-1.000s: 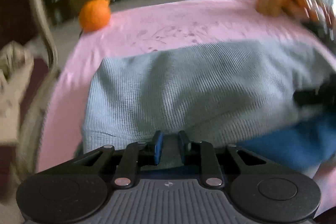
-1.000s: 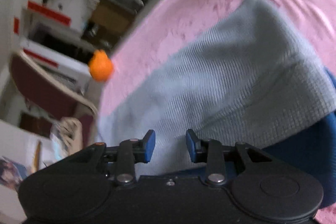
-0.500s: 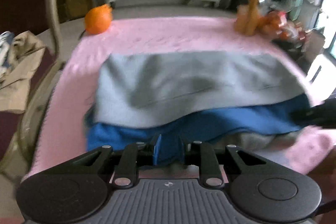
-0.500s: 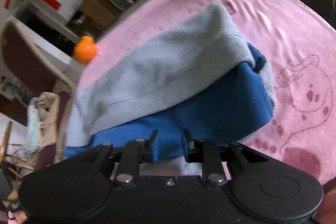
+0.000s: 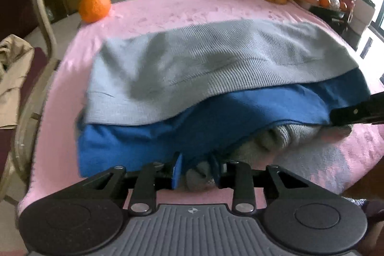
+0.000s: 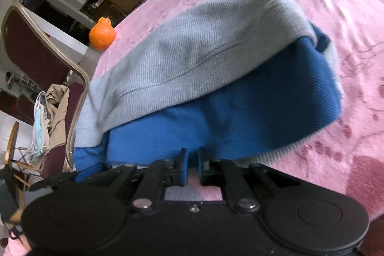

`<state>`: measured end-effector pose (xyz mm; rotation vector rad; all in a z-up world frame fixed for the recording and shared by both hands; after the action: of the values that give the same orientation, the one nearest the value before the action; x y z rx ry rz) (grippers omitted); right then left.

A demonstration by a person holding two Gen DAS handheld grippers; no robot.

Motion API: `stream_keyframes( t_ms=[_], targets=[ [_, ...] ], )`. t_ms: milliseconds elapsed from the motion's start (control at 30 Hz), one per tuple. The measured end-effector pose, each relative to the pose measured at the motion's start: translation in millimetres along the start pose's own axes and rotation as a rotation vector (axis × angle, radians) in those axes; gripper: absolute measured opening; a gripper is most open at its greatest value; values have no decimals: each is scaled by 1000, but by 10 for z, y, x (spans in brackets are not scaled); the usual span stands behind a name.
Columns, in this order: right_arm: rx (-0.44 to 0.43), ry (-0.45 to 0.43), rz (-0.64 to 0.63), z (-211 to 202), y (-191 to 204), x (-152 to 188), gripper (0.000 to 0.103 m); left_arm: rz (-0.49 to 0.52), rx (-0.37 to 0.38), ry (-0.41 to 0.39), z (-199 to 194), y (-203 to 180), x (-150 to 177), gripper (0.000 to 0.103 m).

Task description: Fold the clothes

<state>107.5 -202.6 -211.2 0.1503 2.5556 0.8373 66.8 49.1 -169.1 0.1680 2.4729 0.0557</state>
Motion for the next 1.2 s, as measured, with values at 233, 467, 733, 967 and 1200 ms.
stream_keyframes(
  t_ms=[233, 467, 733, 967, 1200],
  targets=[
    [-116, -145, 120, -298, -68, -169, 29, -21, 37, -113, -183, -59, -274, 31],
    [-187, -163, 192, -38, -129, -392, 28, 67, 23, -185, 140, -384, -923, 31],
    [-63, -105, 115, 186, -166, -386, 25, 211, 27, -61, 692, -667, -859, 36],
    [-175, -400, 165, -734, -440, -536, 66, 133, 37, -147, 207, -590, -803, 34],
    [-97, -358, 457, -720, -1151, -364, 67, 100, 58, -122, 257, -640, -770, 34]
  ],
)
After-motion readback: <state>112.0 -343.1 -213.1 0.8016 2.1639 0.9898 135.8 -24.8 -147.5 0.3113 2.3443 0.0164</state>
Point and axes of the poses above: each gripper's, at about its wrist camera, not at the fingertips, and z roughly the way its jaws point, y to its left, x to its underside, the point moved 6 cm from there along z, roughly the way its jaws point, and after that the axes turned 1 degree about -x, right-handed, at the moved point
